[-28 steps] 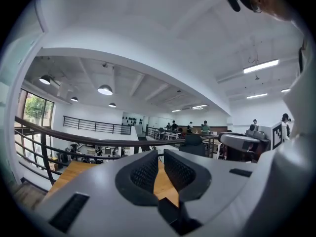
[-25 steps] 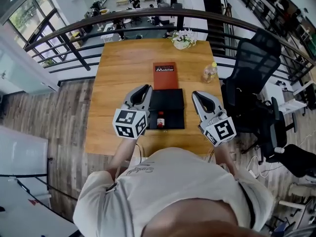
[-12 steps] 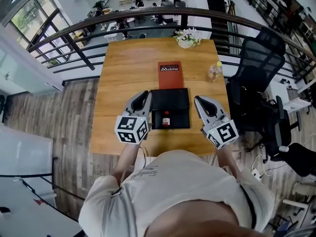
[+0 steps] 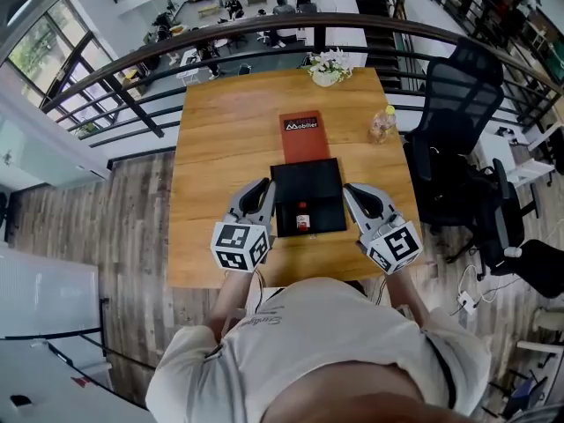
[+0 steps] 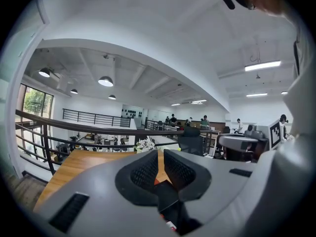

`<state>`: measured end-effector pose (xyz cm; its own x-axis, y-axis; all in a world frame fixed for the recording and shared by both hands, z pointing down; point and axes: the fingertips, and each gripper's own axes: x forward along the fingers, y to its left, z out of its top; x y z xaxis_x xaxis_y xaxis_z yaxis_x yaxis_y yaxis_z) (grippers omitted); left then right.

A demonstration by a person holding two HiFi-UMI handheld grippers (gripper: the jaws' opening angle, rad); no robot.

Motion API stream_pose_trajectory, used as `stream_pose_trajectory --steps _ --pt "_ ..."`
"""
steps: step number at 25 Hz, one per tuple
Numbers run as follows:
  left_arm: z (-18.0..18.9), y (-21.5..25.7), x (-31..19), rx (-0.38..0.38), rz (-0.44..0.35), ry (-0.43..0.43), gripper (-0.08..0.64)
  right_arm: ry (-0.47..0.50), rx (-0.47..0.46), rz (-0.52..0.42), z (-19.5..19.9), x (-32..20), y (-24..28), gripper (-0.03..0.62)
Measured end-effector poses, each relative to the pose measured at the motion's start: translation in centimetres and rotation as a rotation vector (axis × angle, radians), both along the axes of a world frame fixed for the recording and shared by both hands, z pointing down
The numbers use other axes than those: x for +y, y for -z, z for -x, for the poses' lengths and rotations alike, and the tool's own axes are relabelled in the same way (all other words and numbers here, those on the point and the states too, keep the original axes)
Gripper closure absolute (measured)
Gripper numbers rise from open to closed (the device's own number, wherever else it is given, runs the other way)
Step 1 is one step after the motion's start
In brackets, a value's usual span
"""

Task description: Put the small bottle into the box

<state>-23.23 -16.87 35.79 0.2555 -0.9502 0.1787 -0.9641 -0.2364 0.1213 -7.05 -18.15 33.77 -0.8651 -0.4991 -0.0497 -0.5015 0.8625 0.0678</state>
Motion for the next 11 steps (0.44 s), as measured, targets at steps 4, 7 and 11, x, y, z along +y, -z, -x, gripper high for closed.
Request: stream_pose_trajectory --steps 4,7,11 --pt "0.5 -0.9 0.2 -0.004 0.003 -0.034 0.517 -0.019 -0.002 -0.006 0.7 1.2 -0.5 0.597" --pt "0.9 -1.7 -0.3 0.004 0.009 -0.042 0.517 -0.04 0.007 -0.011 0.9 1.0 -0.5 0.597" --pt "1.3 -2.3 0.0 0.005 0.011 -0.057 0.517 -0.054 0.016 -0.029 1.1 1.0 -0.3 0.597"
